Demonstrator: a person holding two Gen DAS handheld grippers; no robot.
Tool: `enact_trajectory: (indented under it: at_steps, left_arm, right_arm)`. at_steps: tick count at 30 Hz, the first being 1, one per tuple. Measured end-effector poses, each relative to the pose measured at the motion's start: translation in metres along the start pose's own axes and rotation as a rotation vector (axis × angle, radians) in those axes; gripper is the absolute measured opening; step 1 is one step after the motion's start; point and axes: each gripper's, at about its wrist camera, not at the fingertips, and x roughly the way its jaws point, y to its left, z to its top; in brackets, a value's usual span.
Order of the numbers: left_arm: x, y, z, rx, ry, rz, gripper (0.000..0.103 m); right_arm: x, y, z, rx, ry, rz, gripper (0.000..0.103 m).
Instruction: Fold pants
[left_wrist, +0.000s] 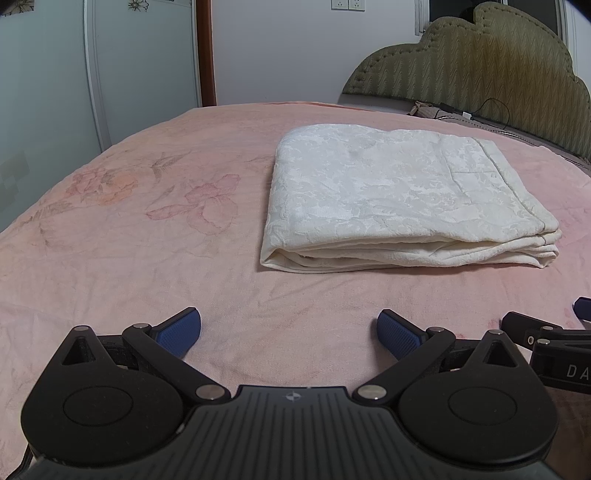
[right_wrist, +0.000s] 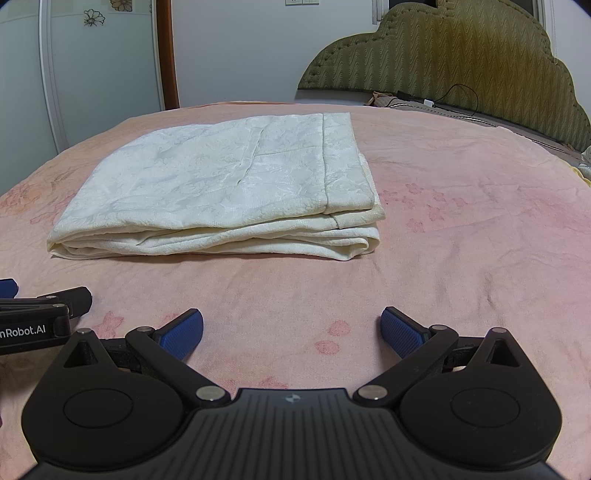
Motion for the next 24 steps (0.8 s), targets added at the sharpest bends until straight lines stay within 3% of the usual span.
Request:
enact_trajectory:
  at_steps: [18, 24]
  left_arm:
    - [-0.0011, 0.0003, 0.0, -0.001, -0.002, -0.005, 0.103]
    - [-0.002, 0.0041, -0.0005, -0.028, -0.006, 0.028, 0.103]
  right_arm:
    - [0.0, 0.0, 0.0, 0.001, 0.0, 0.001, 0.103]
    - [0.0001, 0.0, 0.0001, 0.0, 0.0, 0.0, 0.103]
